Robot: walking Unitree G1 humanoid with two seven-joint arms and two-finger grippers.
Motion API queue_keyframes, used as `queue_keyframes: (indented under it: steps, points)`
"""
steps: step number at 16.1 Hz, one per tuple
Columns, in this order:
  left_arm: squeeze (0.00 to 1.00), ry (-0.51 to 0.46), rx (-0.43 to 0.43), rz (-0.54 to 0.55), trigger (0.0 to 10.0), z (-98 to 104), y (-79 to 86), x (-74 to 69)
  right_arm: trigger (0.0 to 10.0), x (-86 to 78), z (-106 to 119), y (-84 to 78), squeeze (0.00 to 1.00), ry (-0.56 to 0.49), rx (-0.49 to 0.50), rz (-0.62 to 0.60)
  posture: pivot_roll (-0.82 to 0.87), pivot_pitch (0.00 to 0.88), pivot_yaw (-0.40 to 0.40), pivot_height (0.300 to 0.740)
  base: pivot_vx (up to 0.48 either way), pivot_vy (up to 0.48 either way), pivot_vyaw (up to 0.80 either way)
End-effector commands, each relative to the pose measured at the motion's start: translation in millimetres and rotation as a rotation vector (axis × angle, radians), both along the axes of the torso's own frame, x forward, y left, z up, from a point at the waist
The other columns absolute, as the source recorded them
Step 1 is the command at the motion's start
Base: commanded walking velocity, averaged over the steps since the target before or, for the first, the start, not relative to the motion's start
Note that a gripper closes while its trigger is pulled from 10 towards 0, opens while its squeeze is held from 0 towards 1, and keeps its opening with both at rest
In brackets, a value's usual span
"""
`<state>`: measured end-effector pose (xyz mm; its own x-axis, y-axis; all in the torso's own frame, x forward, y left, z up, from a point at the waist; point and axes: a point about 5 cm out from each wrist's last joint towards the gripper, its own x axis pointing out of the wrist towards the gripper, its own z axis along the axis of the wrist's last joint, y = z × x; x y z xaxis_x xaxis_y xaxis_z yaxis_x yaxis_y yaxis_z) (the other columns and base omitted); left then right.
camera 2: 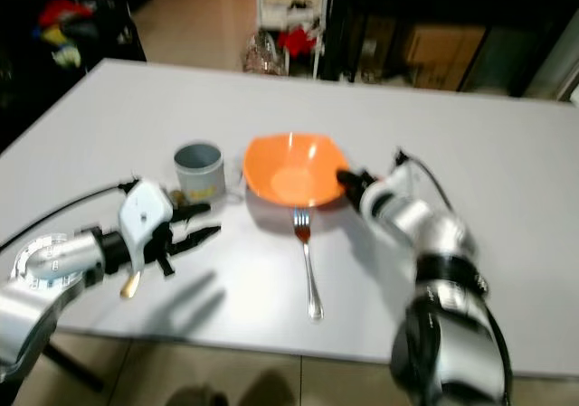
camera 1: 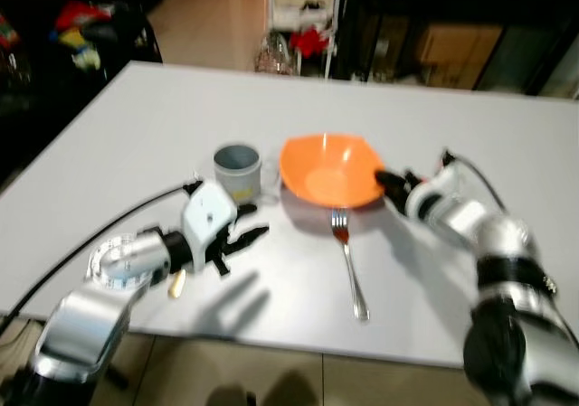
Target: Setting the table
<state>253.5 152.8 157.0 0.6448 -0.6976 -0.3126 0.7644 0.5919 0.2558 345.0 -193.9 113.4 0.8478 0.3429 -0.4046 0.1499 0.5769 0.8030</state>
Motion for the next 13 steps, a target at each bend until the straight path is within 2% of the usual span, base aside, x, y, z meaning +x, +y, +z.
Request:
queue_keyframes:
  steps: [1, 3, 4, 5, 6, 7, 8, 9, 10, 12, 13]
  points:
    - [0.00, 0.000, -0.005, -0.016, 10.0, 3.7, -0.8, 2.4, 10.0, -5.5, 16.2, -7.9, 1.00, -0.050, -0.012, 0.010, 0.15, 0.000, 0.005, 0.740, 0.000, 0.000, 0.00]
    - [0.00, -0.009, -0.015, -0.012, 10.0, 4.8, -2.5, 4.8, 10.0, -16.9, 26.4, -9.7, 1.00, -0.094, -0.037, 0.050, 0.14, 0.000, -0.007, 0.740, 0.000, 0.000, 0.00]
    - [0.00, -0.036, -0.050, 0.004, 10.0, 10.2, -2.0, 6.8, 10.0, -33.6, 40.8, -10.8, 1.00, -0.166, -0.133, 0.080, 0.13, 0.000, -0.010, 0.740, 0.000, 0.000, 0.00]
    - [0.00, -0.040, -0.058, 0.008, 10.0, 11.3, -1.7, 6.9, 10.0, -36.3, 43.6, -10.9, 1.00, -0.183, -0.156, 0.082, 0.13, 0.000, -0.008, 0.740, 0.000, 0.000, 0.00]
    - [0.00, -0.070, -0.088, 0.045, 10.0, 13.5, 0.7, 7.4, 10.0, -47.7, 57.4, -10.1, 1.00, -0.292, -0.311, 0.073, 0.11, 0.000, 0.007, 0.740, 0.000, 0.000, 0.00]
    - [0.00, -0.090, -0.102, 0.075, 10.0, 14.9, 2.2, 8.2, 10.0, -52.8, 64.1, -7.9, 1.00, -0.349, -0.391, 0.071, 0.11, 0.000, 0.010, 0.740, 0.000, 0.000, 0.00]
    - [0.00, -0.115, -0.138, 0.141, 10.0, 17.5, 5.1, 9.8, 10.0, -59.7, 77.9, -0.5, 1.00, -0.463, -0.515, 0.043, 0.10, 0.000, 0.020, 0.740, 0.000, 0.000, 0.00]
    - [0.00, -0.150, -0.164, 0.216, 10.0, 20.7, 8.4, 11.2, 10.0, -63.4, 88.7, 9.7, 1.00, -0.546, -0.595, 0.000, 0.10, 0.000, 0.029, 0.740, 0.000, 0.000, 0.00]
    - [0.00, -0.179, -0.186, 0.310, 10.0, 22.5, 11.4, 12.0, 10.0, -65.5, 93.3, 28.0, 1.00, -0.617, -0.690, 0.013, 0.10, 0.000, 0.032, 0.740, 0.000, 0.000, 0.00]
    - [0.00, -0.214, -0.235, 0.429, 10.0, 25.2, 11.0, 9.3, 10.0, -68.1, 89.9, 55.5, 1.00, -0.706, -0.835, 0.031, 0.11, 0.000, 0.031, 0.740, 0.000, 0.000, 0.80]
    - [0.00, -0.224, -0.276, 0.470, 10.0, 27.5, 8.8, 6.0, 10.0, -70.0, 87.2, 61.7, 1.00, -0.735, -0.873, 0.043, 0.11, 0.000, 0.029, 0.740, 0.000, 0.000, 0.80]
